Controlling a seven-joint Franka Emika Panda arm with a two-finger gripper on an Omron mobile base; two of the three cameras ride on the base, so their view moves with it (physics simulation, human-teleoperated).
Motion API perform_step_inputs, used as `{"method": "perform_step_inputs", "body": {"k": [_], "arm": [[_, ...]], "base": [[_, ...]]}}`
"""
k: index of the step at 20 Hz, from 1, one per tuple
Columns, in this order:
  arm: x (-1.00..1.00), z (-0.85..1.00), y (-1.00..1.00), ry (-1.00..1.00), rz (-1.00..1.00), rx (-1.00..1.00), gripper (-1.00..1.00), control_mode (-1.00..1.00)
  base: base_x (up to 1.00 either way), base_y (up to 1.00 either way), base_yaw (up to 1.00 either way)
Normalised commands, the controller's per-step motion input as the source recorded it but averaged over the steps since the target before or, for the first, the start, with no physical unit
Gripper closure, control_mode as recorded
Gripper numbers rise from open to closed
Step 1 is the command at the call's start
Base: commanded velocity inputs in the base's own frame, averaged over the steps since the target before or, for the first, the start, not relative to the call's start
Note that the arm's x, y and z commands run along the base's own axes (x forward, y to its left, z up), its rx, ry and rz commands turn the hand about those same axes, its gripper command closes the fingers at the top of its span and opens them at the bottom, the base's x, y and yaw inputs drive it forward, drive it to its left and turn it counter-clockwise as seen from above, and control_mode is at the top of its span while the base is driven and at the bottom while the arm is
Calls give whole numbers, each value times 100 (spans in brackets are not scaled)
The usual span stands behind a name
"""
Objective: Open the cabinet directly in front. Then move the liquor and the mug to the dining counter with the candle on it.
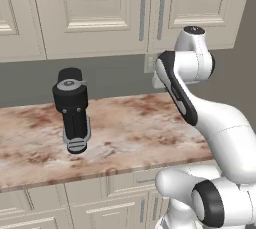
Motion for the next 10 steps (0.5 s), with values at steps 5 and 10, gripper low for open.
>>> {"method": "perform_step_inputs", "body": {"k": [5, 10], "arm": [[-11, 0, 0, -14, 0, 0, -100, -100], [-48, 8, 0, -33, 0, 0, -100, -100]], "base": [[0, 0, 0], [0, 0, 0]]}}
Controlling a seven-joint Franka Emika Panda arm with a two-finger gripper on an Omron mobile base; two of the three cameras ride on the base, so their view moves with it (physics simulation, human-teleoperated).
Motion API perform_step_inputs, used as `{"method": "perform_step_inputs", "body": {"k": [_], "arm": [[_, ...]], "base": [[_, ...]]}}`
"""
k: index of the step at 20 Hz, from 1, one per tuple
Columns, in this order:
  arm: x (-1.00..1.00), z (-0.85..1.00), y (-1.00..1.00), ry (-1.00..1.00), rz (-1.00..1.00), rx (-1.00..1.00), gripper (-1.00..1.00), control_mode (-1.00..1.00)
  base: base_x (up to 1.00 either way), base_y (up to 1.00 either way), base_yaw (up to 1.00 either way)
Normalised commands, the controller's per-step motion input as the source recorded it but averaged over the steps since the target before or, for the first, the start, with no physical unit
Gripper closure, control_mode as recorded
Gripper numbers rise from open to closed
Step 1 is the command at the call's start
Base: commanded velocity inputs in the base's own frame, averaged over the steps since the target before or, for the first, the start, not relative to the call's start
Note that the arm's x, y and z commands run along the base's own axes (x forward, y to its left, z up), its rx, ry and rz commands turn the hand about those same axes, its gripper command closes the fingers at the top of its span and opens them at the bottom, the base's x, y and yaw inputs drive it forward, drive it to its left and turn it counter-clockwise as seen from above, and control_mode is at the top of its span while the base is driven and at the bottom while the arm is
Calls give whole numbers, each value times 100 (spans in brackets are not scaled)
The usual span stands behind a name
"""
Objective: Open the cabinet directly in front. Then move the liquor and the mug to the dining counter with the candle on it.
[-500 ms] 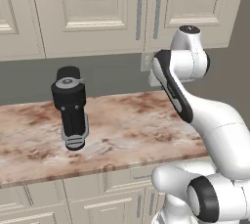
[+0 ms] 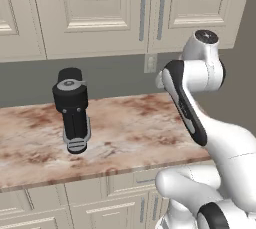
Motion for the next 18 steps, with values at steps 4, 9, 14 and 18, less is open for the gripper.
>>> {"method": "perform_step_inputs", "body": {"k": [4, 9, 14, 18], "arm": [[-40, 8, 0, -30, 0, 0, -100, -100], [-40, 8, 0, -30, 0, 0, -100, -100], [-38, 12, 0, -30, 0, 0, -100, -100], [-29, 22, 0, -29, 0, 0, -100, -100]], "base": [[0, 0, 0], [0, 0, 0], [0, 0, 0], [0, 0, 0]]}}
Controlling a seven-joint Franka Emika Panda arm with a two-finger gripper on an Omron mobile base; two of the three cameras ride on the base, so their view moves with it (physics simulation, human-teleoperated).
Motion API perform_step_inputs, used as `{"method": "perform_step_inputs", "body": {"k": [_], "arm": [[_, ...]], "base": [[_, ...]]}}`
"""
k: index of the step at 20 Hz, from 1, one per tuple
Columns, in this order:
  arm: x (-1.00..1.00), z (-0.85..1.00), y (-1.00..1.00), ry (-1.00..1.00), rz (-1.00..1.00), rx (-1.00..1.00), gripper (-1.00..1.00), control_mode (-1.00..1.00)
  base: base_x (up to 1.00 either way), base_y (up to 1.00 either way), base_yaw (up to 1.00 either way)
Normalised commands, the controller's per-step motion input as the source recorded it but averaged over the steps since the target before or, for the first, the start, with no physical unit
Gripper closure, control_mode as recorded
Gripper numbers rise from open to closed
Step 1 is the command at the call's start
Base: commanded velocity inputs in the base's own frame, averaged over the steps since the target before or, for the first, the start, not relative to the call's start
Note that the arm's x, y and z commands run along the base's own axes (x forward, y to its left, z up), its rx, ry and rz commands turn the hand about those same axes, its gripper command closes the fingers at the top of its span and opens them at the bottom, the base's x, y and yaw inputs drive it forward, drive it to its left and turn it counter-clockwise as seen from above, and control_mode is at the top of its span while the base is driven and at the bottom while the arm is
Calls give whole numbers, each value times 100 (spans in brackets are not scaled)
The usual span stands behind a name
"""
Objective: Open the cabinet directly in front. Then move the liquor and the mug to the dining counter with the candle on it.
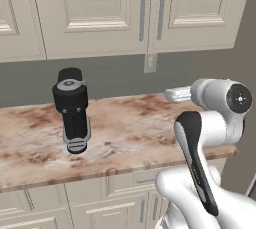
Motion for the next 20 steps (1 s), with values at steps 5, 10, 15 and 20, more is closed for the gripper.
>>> {"method": "perform_step_inputs", "body": {"k": [5, 10, 15, 20], "arm": [[-26, 24, 0, -35, 0, 0, -100, -100], [-13, 45, 0, -36, 0, 0, -100, -100], [0, 45, 0, -23, 0, 0, -100, -100], [0, 46, 0, -18, 0, 0, -100, -100]], "base": [[0, 0, 0], [0, 0, 0], [0, 0, 0], [0, 0, 0]]}}
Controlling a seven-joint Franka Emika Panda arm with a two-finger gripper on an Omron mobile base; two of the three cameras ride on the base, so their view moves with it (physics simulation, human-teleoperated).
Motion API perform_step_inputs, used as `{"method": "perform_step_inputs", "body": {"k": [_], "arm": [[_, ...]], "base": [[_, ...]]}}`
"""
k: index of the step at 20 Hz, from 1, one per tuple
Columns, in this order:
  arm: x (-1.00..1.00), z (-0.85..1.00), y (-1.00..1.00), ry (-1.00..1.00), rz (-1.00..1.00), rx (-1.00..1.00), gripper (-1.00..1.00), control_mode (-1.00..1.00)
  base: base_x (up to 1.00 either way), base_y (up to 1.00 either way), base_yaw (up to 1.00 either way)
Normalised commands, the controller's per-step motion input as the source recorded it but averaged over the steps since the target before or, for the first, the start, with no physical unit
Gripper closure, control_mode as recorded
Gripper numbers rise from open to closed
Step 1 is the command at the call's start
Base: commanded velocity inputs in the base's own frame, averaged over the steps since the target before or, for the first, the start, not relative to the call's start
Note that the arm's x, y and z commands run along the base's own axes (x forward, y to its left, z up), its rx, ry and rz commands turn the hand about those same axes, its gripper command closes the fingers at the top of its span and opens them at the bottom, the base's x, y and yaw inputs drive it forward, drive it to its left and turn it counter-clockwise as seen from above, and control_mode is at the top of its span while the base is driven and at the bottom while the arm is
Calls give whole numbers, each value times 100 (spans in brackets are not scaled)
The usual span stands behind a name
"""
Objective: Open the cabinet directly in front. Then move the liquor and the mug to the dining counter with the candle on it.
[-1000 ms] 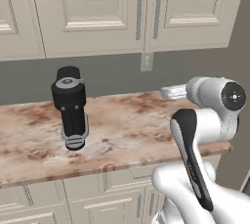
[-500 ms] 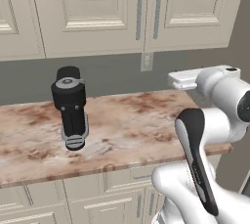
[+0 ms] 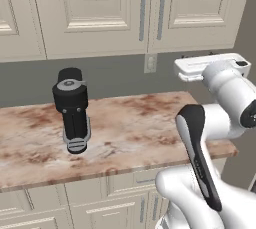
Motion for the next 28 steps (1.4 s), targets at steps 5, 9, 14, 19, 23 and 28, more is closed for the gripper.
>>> {"method": "perform_step_inputs", "body": {"k": [5, 9, 14, 19, 23, 28], "arm": [[13, 50, 1, -14, 0, 0, -100, -100], [34, 38, 1, -6, 0, 0, -100, -100], [54, 11, 0, 0, 0, 0, -100, -100], [74, 0, 7, 0, 0, 0, -100, -100], [78, 0, 2, 0, 0, 0, -100, -100], [83, 0, 1, 2, 0, 0, -100, -100]], "base": [[0, 0, 0], [0, 0, 0], [0, 0, 0], [0, 0, 0], [0, 0, 0], [0, 0, 0]]}}
